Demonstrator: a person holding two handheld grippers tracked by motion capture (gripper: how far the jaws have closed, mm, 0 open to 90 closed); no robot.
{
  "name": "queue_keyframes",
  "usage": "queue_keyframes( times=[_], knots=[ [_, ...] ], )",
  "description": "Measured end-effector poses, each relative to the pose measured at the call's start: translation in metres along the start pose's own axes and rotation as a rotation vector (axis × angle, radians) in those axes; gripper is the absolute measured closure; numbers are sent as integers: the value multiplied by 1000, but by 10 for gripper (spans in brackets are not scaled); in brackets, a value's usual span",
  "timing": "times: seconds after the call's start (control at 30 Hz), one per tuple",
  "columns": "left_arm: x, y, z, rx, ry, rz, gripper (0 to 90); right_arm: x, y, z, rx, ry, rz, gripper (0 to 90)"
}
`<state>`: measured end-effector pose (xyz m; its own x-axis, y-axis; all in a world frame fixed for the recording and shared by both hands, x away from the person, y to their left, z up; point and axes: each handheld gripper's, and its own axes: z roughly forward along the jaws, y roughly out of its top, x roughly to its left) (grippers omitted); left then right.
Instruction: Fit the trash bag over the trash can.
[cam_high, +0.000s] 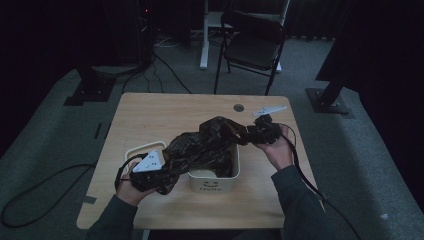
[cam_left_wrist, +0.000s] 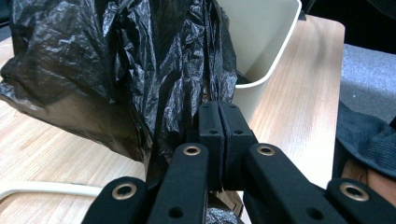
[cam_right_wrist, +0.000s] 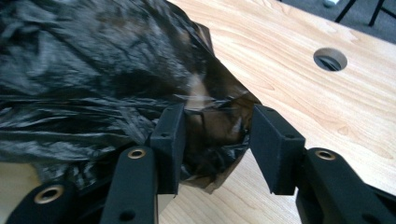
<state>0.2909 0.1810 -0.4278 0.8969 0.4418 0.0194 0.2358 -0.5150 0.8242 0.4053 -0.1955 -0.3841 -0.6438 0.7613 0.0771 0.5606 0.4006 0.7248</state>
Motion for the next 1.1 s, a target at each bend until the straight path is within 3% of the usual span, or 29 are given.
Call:
queue_keyframes(
  times=[0.23,0.27,0.33,0.43,0.63,0.77,0.83,1.0,1.1],
  knots=[
    [0,1,0,0,6,-1,890,3,-2,-11,-56,14,-29,511],
    [0,1,1,-1,6,-1,890,5,-3,-14,-64,49,-46,590],
    [0,1,1,0,8,-2,889,9,-5,-13,-51,100,-82,655],
    [0,2,2,2,5,0,889,18,-8,-8,-15,124,-119,709],
    [-1,2,3,2,2,2,889,24,-7,7,11,84,-133,609],
    [-1,2,4,1,-1,0,888,24,-5,11,21,73,-133,592],
    [-1,2,6,7,-5,2,888,24,-5,14,32,66,-133,634],
    [-3,2,8,4,-7,-1,886,20,-6,14,38,79,-103,867],
    [-3,0,9,9,-8,-5,886,20,-9,11,44,78,-101,898]
  ],
)
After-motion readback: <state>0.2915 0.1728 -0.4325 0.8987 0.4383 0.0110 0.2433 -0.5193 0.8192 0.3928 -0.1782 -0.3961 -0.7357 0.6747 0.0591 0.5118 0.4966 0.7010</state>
